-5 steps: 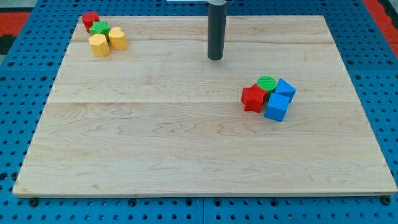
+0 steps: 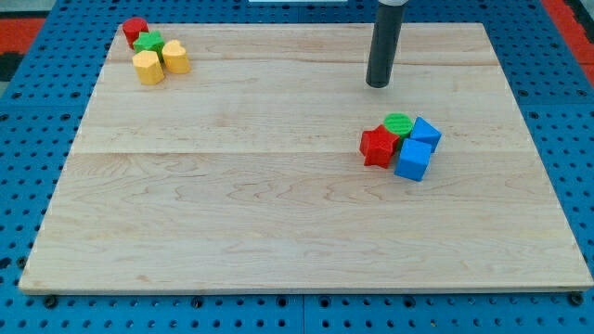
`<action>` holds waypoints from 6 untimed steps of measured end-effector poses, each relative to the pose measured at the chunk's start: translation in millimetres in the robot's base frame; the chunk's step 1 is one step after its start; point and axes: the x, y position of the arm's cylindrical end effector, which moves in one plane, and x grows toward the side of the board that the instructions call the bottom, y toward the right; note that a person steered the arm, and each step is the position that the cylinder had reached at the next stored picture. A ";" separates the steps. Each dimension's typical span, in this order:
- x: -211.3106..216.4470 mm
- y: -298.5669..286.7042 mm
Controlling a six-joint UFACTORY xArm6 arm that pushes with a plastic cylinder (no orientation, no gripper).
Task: Slightly move your hand towards the top
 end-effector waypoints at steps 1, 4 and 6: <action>-16.8 0.3; -20.2 -2.1; -9.5 -5.0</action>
